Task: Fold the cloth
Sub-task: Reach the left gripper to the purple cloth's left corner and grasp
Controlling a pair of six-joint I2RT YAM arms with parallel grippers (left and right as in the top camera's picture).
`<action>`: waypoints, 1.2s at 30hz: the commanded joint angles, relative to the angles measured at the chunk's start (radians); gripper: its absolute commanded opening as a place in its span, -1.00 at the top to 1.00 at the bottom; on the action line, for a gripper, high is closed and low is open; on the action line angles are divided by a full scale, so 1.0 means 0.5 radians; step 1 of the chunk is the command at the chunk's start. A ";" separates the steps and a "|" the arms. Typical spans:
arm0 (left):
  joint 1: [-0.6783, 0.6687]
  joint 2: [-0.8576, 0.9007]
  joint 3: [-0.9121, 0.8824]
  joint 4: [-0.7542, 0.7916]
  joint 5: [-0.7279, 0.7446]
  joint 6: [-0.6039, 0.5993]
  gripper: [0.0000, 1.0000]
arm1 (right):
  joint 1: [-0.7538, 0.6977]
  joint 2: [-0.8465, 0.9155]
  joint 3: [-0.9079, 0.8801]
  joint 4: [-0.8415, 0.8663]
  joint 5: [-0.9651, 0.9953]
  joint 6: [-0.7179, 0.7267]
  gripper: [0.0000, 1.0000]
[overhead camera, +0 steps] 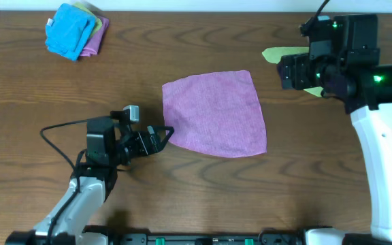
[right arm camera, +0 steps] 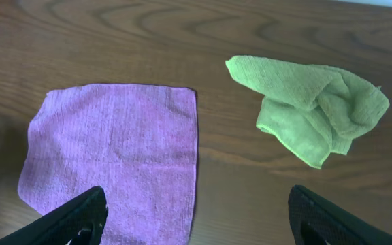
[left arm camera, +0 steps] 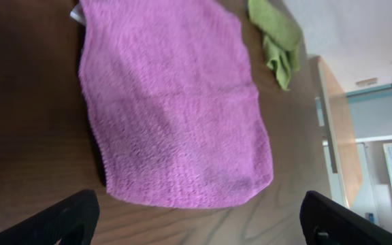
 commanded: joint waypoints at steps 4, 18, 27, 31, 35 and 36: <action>-0.011 0.144 0.040 -0.030 -0.096 0.103 -0.91 | -0.031 -0.009 -0.007 -0.028 -0.047 -0.024 -0.71; -0.060 0.459 0.079 0.181 -0.163 0.058 -0.91 | -0.031 -0.013 -0.007 -0.020 -0.092 -0.040 -0.74; -0.127 0.715 0.239 0.222 -0.162 0.057 -0.91 | -0.031 -0.013 -0.007 -0.021 -0.110 -0.040 -0.75; -0.166 0.821 0.285 0.229 -0.147 0.018 -0.91 | -0.031 -0.013 -0.007 -0.021 -0.135 -0.040 -0.75; -0.229 0.855 0.294 0.272 -0.078 -0.014 -0.91 | -0.031 -0.013 -0.007 -0.021 -0.136 -0.039 -0.74; -0.246 0.855 0.294 0.272 -0.067 -0.026 -0.91 | -0.031 -0.013 -0.007 -0.021 -0.136 -0.039 -0.74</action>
